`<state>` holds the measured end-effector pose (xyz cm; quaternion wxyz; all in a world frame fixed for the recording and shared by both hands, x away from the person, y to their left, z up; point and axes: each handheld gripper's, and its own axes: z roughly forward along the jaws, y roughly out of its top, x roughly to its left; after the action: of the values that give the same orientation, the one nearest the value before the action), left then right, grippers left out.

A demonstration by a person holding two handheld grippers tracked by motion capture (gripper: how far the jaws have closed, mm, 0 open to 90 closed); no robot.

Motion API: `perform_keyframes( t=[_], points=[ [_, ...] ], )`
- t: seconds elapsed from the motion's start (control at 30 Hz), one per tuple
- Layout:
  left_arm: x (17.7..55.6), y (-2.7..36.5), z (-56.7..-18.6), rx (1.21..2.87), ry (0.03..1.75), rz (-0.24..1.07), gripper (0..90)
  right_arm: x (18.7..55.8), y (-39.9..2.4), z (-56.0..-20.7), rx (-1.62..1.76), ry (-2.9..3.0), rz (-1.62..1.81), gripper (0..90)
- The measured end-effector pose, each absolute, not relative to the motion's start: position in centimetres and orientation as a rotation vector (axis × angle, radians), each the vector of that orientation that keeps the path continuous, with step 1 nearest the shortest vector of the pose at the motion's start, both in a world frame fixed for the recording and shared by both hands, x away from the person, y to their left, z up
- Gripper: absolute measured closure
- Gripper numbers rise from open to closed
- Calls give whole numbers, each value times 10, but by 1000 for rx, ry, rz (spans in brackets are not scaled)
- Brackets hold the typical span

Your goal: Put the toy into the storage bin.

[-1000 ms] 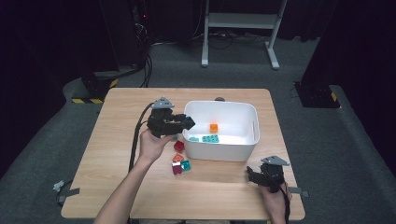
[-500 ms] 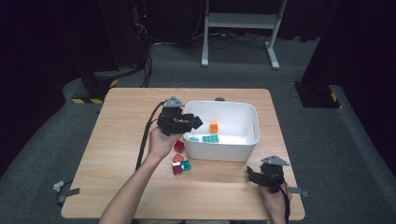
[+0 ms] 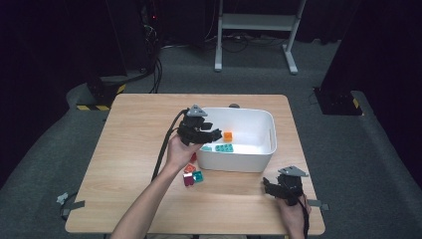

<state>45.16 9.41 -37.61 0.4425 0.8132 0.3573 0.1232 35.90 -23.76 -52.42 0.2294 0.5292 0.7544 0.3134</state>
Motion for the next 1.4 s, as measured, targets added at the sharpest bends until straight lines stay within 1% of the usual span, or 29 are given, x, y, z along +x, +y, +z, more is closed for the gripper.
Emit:
perform_keyframes(
  t=[0.1, 0.4, 0.9, 1.0, 1.17, 1.4],
  points=[
    [450, 94, -376, 2004, 883, 322, 406, 359, -238, -524, 1457, 2076, 863, 201],
    [440, 104, -369, 1992, 881, 344, 375, 359, -238, -524, 1456, 2078, 861, 201],
    [418, 135, -361, 1941, 900, 411, 365, 359, -238, -524, 1457, 2077, 861, 200],
    [413, 141, -362, 1936, 906, 427, 361, 359, -238, -524, 1457, 2078, 861, 201],
    [407, 152, -364, 1904, 943, 405, 354, 359, -238, -524, 1457, 2078, 861, 200],
    [391, 168, -372, 1887, 975, 459, 353, 359, -238, -524, 1457, 2077, 861, 201]
  ],
)
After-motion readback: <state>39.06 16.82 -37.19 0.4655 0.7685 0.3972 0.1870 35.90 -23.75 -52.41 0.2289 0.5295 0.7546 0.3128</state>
